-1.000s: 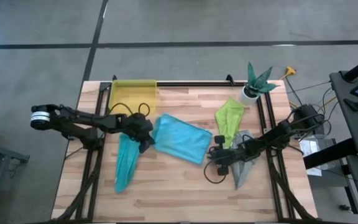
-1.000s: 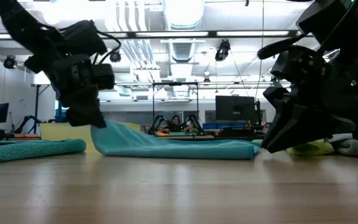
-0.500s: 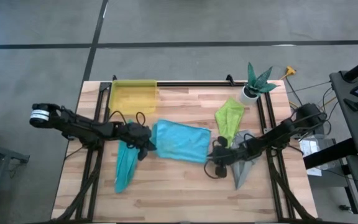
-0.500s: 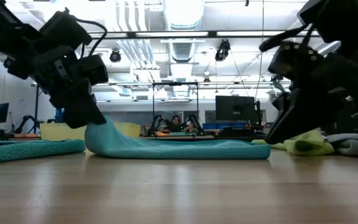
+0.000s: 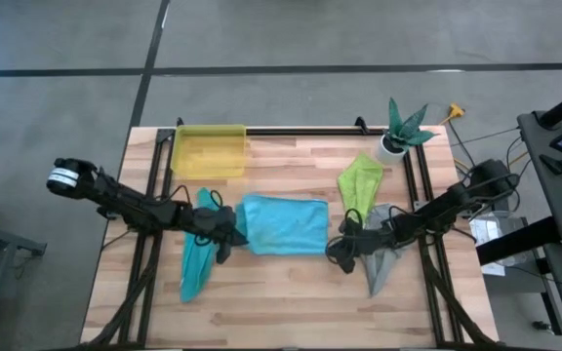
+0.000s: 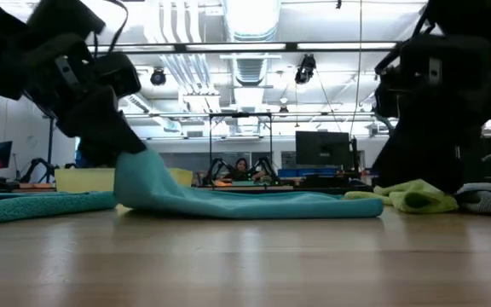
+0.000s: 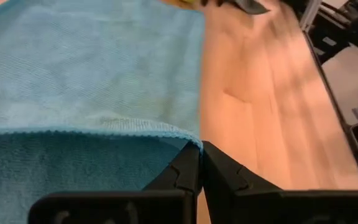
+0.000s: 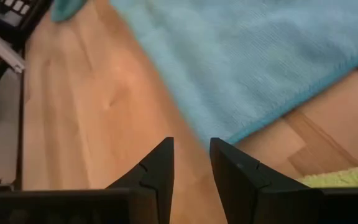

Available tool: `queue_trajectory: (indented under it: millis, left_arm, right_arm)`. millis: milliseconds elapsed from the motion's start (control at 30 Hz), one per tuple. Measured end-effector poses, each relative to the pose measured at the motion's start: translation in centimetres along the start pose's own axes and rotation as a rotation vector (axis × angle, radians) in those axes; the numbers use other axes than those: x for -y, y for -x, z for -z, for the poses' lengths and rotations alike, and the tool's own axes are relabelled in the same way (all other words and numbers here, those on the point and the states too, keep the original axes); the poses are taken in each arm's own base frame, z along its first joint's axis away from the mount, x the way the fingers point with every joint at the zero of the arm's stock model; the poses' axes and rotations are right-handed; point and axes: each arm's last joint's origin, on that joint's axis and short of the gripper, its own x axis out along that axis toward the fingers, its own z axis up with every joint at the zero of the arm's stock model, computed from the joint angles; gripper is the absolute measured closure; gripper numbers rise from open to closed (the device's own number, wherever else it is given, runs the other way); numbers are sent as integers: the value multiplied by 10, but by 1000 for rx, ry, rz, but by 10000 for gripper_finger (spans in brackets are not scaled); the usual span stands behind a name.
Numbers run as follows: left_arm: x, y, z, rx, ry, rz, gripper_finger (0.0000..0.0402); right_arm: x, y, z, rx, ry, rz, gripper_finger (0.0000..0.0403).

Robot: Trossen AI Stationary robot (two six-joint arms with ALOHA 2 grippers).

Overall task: Roll microfiber towels into tight, uniform cylinder then place into a basket
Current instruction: Roll the right light blue towel

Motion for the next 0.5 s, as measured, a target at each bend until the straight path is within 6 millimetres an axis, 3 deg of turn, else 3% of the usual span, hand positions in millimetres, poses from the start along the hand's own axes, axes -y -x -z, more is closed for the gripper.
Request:
queue_trajectory:
  millis: [500]
  left_arm:
    - [49,-14,47,13,-180,6,401]
  right_arm:
    - [11,2,9,4,-21,46,302]
